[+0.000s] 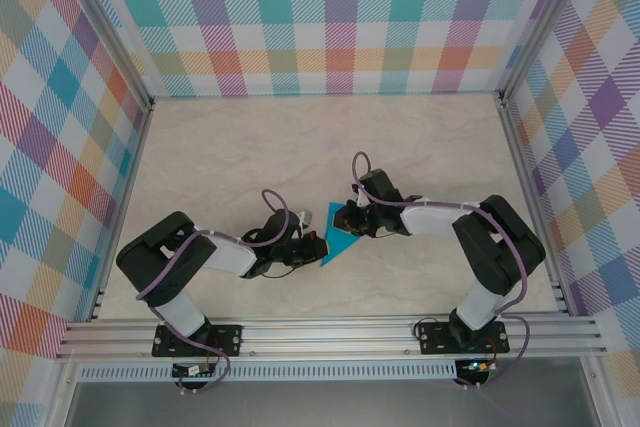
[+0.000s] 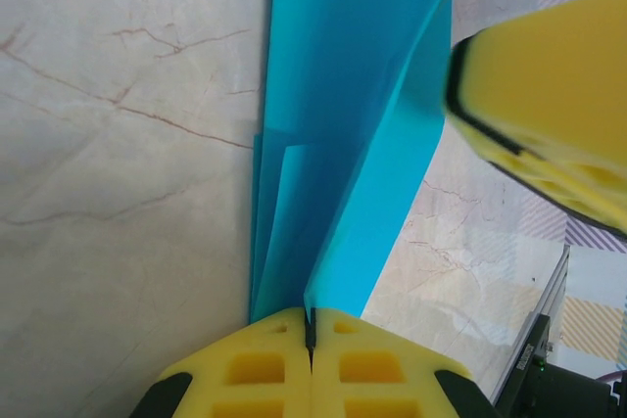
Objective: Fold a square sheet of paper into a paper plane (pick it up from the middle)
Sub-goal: Perform the fourth fold on the wing at the bottom-center of the table.
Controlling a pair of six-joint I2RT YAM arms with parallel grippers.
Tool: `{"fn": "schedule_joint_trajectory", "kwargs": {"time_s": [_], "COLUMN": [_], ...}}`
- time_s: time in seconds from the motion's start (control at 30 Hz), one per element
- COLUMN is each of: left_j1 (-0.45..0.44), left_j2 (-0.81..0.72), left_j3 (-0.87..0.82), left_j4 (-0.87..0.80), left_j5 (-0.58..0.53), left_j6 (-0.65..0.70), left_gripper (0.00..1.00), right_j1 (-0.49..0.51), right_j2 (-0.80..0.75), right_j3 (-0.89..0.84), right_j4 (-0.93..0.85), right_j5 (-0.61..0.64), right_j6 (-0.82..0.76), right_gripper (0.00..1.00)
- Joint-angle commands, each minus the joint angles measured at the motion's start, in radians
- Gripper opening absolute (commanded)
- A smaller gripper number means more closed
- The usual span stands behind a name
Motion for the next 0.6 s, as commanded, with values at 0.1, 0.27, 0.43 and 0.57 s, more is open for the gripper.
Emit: {"fn": "schedule_joint_trajectory", "kwargs": {"time_s": [0.1, 0.27, 0.43, 0.57], "left_j1": [0.023, 0.031, 0.035, 0.037], "left_j2": [0.064, 0.095, 0.104, 0.1], "left_j3": [0.006, 0.007, 0.007, 0.008], "left_j4": [-0.133, -0.111, -0.116, -0.134], "left_j5": [-0.036, -0.02, -0.018, -0.021], "left_j6": [-0.025, -0.047, -0.049, -0.045], "left_gripper": [0.0, 0.0, 0.0, 0.0], "right_j1": [0.002, 0.002, 0.0, 0.0], "right_j2": [0.018, 0.064, 0.107, 0.126], "right_j3": [-0.011, 0.006, 0.028, 0.048], "right_j4": [0.042, 0.072, 0.072, -0.005], "right_j5": [-0.069, -0.093, -0.08, -0.015], "right_j6": [0.002, 0.017, 0.019, 0.012], "right_gripper": [0.17, 0.17, 0.16, 0.16]}}
